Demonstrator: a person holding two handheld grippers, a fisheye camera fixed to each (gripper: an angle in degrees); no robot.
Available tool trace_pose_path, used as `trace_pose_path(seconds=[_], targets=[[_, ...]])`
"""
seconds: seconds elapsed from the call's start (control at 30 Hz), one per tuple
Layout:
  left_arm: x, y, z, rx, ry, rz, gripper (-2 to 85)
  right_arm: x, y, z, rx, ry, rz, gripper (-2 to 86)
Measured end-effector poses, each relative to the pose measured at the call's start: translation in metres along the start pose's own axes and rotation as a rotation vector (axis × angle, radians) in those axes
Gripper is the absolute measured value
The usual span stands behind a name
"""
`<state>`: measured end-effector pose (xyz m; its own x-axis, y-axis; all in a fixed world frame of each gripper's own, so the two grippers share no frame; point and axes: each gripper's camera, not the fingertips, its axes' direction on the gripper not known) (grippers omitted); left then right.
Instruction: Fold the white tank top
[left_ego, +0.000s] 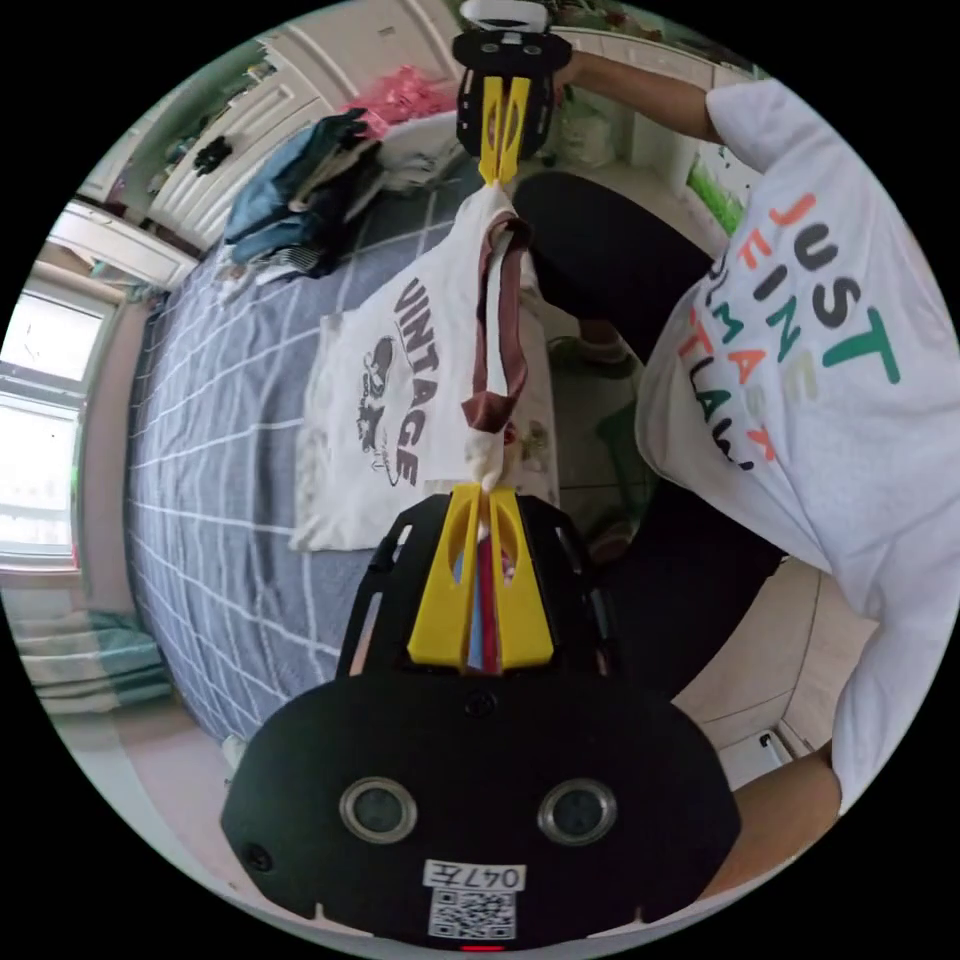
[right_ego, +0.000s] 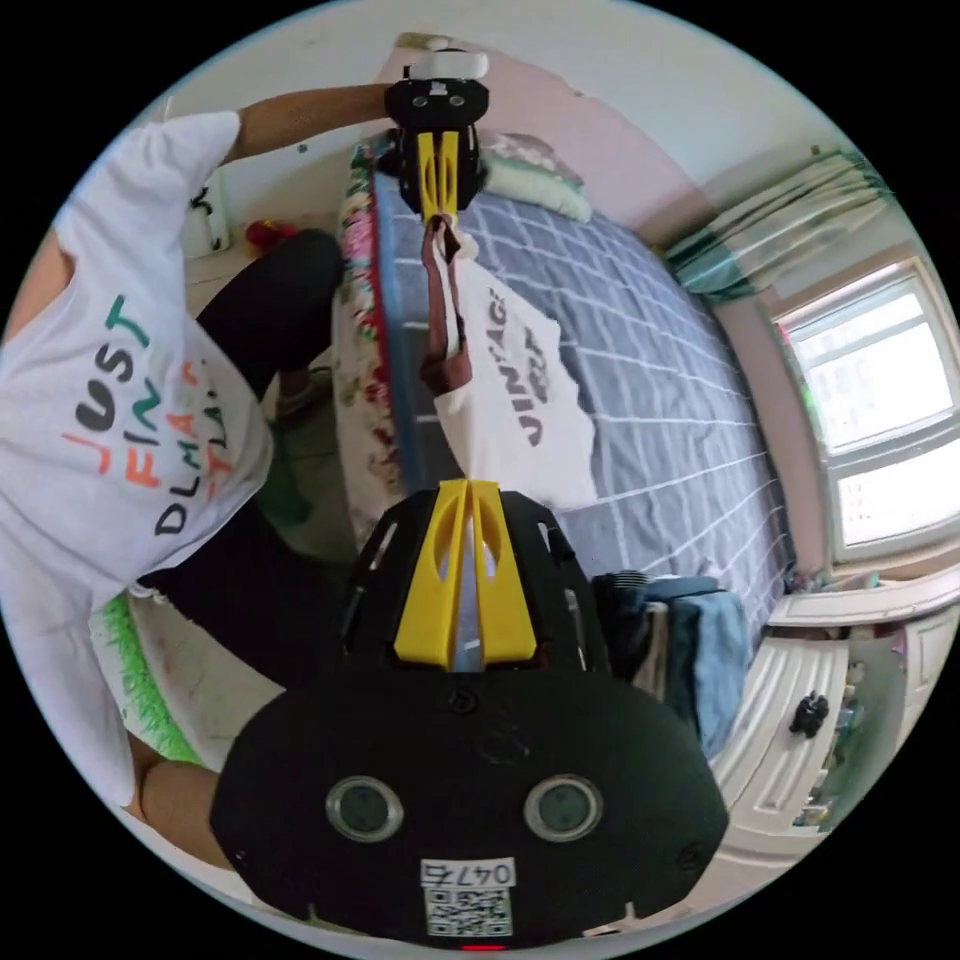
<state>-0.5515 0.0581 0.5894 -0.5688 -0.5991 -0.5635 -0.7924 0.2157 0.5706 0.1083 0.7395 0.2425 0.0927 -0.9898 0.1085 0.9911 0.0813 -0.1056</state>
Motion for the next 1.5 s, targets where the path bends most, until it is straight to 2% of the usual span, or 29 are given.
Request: trace_pose_path(seconds=[0.13, 0.23, 0.47, 0.67, 0.87, 0.93, 1.0, 1.13, 1.2, 1.3, 1.37, 1.5], targets=[[0.04, -0.006, 0.061, -0.023, 0.046, -0.024, -0.3, -0.027, 0.009, 0.053, -0.029, -0.178, 0.022, -0.3], [0.03, -0.003, 0.086, -0.023, 0.117, -0.097, -0.2, -0.016, 0.012, 0.079, -0.023, -0.238, 0.068, -0.2], [-0.094, 0.018, 0.089, 0.076, 0.158, -0.448, 0.0, 0.072, 0.012, 0.098, 0.024, -0.102, 0.246, -0.2], [-0.209, 0.017, 0.137, -0.017, 0.206, -0.572, 0.4, 0.167, 0.008, 0.16, -0.02, -0.072, 0.352, -0.1], [-0.25, 0.034, 0.171, -0.033, 0.213, -0.66, 5.5, 0.209, 0.02, 0.211, 0.041, -0.083, 0.397, 3.5], [-0.248, 0.049, 0.169, -0.006, 0.2, -0.698, 6.4, 0.217, 0.029, 0.221, 0.077, -0.109, 0.437, 9.0], [-0.241, 0.069, 0.16, 0.046, 0.168, -0.753, 6.8, 0.222, 0.038, 0.224, 0.074, -0.131, 0.488, 9.6], [-0.201, 0.12, 0.124, 0.167, 0.075, -0.866, 8.1, 0.206, 0.062, 0.19, 0.233, -0.059, 0.566, 8.3], [-0.172, 0.131, 0.115, 0.202, 0.091, -0.867, 8.7, 0.188, 0.064, 0.174, 0.263, -0.049, 0.549, 7.4], [-0.117, 0.127, 0.12, 0.189, 0.054, -0.827, 8.6, 0.146, 0.063, 0.161, 0.219, -0.02, 0.517, 5.2], [-0.082, 0.12, 0.132, 0.172, -0.045, -0.874, 7.8, 0.121, 0.064, 0.158, 0.168, 0.045, 0.513, 3.7], [-0.056, 0.111, 0.15, 0.19, -0.13, -0.974, 7.2, 0.081, 0.069, 0.158, 0.086, 0.202, 0.523, 2.1]])
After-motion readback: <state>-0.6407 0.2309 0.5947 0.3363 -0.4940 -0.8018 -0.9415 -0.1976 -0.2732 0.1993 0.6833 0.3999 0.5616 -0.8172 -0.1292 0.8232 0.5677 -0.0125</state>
